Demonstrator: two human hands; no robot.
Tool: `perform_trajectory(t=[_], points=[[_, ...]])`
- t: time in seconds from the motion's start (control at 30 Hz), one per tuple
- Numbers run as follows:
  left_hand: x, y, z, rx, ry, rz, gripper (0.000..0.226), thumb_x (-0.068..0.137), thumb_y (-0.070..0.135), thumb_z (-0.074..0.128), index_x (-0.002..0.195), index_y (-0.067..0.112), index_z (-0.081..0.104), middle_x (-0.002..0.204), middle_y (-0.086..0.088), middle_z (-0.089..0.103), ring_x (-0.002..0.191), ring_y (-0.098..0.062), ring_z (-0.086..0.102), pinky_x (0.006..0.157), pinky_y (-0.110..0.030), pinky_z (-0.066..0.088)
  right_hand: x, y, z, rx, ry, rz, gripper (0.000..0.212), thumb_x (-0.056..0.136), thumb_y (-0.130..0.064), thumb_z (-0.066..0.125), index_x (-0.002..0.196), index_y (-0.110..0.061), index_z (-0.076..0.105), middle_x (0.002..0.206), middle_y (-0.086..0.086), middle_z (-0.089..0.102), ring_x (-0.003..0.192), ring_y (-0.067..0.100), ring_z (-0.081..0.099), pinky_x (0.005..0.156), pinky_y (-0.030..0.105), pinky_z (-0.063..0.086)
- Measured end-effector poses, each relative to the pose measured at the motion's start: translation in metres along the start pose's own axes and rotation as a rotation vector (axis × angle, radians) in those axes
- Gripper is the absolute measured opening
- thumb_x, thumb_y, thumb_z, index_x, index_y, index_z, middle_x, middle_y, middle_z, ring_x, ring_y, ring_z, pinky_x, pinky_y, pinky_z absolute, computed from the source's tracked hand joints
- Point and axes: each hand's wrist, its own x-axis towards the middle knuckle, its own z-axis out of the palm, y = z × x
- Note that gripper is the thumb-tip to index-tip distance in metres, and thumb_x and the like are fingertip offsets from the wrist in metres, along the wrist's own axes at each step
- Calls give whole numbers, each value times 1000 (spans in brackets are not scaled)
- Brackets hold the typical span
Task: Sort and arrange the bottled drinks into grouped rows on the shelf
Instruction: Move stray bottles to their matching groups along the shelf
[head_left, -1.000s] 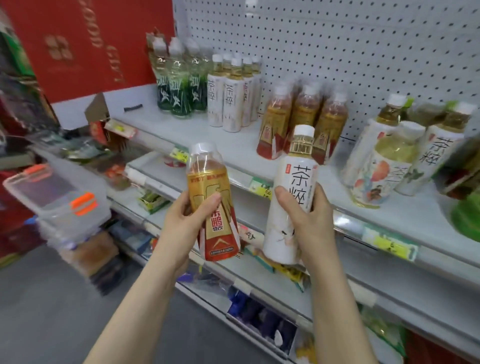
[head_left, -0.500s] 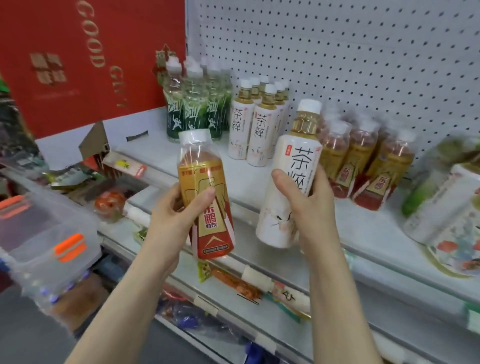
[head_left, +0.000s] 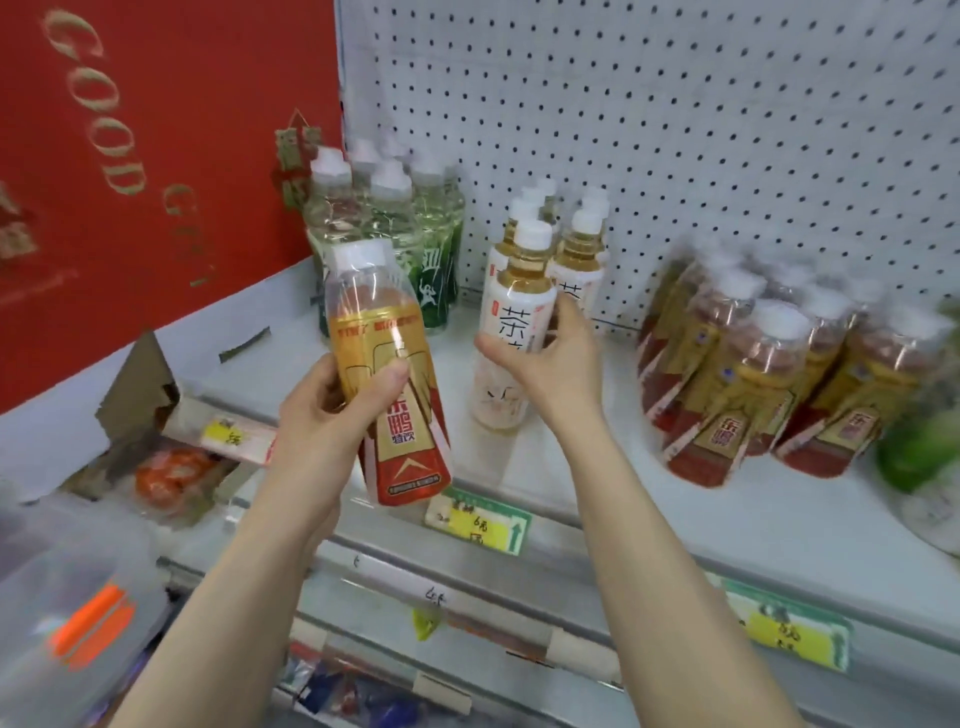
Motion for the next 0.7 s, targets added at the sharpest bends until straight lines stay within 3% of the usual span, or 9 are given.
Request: perform_trajectory(t=[0.1,0.23,0.4,0.57,0.63,0.7], points=[[19,-1,-10,-9,-54,-8,52,61,56,72,107,33,65,98,7,77,85,-12,75,61,-20,58,3,0,17,-60,68,-12,65,62,-44,89,117,-28,58,110,-14,67,98,6,61,77,23,45],[36,-3,-18,-8,-94,-20,60,59,61,81,109,31,66,98,8,77,84,-12,75,57,-19,56,7,-1,34,-138,119,-13,70,65,-43,88,124,-22,57,117,-8,65,107,11,60,88,35,51],[47,-10,-23,8,-159,-47,68,55,70,79,112,36,64,101,12,75,88,-9,74,69,-29,57,8,-2,41,-201,165,-3,79,66,-45,87,132,-19,52,125,-4,62,115,15,57,93,37,49],[49,-18,-16,-2,-238,-39,59,63,60,79,115,35,64,101,15,75,89,-4,72,67,-25,57,0,-13,26,-207,54,10,83,77,-49,78,145,-23,39,139,-3,54,126,15,51,103,44,46],[48,-19,-10,-22,-279,-16,60,62,54,81,115,31,64,99,14,75,86,-4,73,61,-17,56,-10,-27,10,-157,99,-1,75,85,-55,66,147,-25,37,136,-4,54,122,9,52,100,40,49],[47,-19,1,-29,-322,10,59,62,51,81,115,29,64,97,14,76,84,-3,73,61,-13,54,-23,-46,-7,-55,83,-23,69,86,-65,54,144,-29,42,125,-12,58,111,-5,56,90,18,51]])
